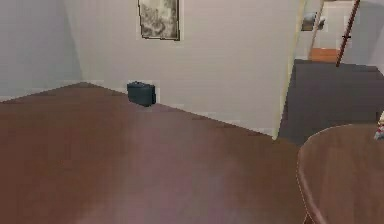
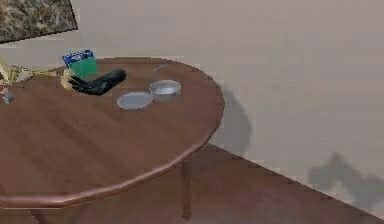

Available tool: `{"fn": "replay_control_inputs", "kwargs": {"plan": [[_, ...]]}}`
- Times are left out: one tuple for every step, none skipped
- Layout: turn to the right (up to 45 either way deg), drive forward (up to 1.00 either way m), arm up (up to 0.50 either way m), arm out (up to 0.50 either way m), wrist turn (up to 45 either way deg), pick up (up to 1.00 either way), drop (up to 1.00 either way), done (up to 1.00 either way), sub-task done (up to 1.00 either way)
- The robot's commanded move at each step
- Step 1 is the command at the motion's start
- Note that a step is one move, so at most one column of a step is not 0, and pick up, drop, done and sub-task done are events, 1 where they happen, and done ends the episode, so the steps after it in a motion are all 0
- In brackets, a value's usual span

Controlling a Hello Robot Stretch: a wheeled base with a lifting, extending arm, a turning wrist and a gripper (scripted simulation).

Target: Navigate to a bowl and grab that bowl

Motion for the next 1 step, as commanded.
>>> {"fn": "replay_control_inputs", "kwargs": {"plan": [[45.0, 0.0, 0.0, 0.0, 0.0, 0.0, 0.0, 0.0, 0.0]]}}
